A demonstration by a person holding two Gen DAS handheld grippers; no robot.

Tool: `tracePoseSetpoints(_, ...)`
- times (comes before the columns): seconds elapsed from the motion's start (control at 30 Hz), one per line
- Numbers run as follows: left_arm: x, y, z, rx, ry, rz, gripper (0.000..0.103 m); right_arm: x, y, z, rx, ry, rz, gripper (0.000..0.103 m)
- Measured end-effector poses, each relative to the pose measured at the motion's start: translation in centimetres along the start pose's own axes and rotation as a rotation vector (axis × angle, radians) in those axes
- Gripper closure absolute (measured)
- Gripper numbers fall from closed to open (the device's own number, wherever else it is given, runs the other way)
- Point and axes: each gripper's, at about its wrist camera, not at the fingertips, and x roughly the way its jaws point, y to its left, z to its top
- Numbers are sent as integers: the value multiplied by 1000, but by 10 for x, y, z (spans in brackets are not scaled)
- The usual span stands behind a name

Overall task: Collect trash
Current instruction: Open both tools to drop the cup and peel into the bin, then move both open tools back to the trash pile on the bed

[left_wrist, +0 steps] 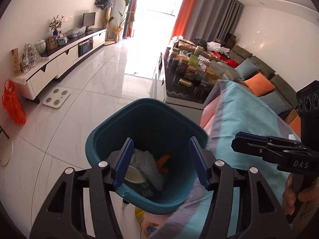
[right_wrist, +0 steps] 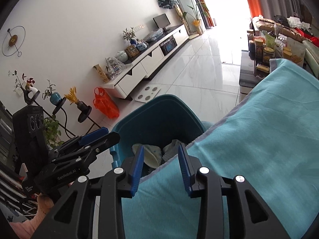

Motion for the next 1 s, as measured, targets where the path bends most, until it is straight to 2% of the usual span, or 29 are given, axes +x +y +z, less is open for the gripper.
tracePoseSetpoints(0.17, -27, -29, -6, 51, -51, -62, 42, -42, -5, -14, -19, -77, -14, 65)
tracePoseSetpoints(0.23, -36, -45, -10, 72, -66, -105, 40, -63, -10, -25, -25, -113, -33, 62)
tracePoseSetpoints(0.4, -47, -102, -30, 162, -56, -242, 38, -115, -32, -50, -4, -193, -103, 61)
tracePoseSetpoints(0.5, -45, -143, -45, 237, -23, -329, 38, -150, -51, -70, 40, -243, -149, 61)
tracePoseSetpoints(0.67, -37, -209, -71, 353, 58, -472, 38, -205, -84, -105, 120, -309, -274, 61)
tracePoseSetpoints(0.8, -31, -260, -94, 439, 133, -590, 38, -251, -111, -134, 193, -381, -400, 61)
tracePoseSetpoints(0.9, -24, -291, -108, 489, 183, -649, 38, -279, -132, -151, 254, -419, -482, 60)
tracePoseSetpoints(1.0, -21, -317, -122, 545, 222, -684, 38, -297, -155, -163, 298, -429, -557, 49)
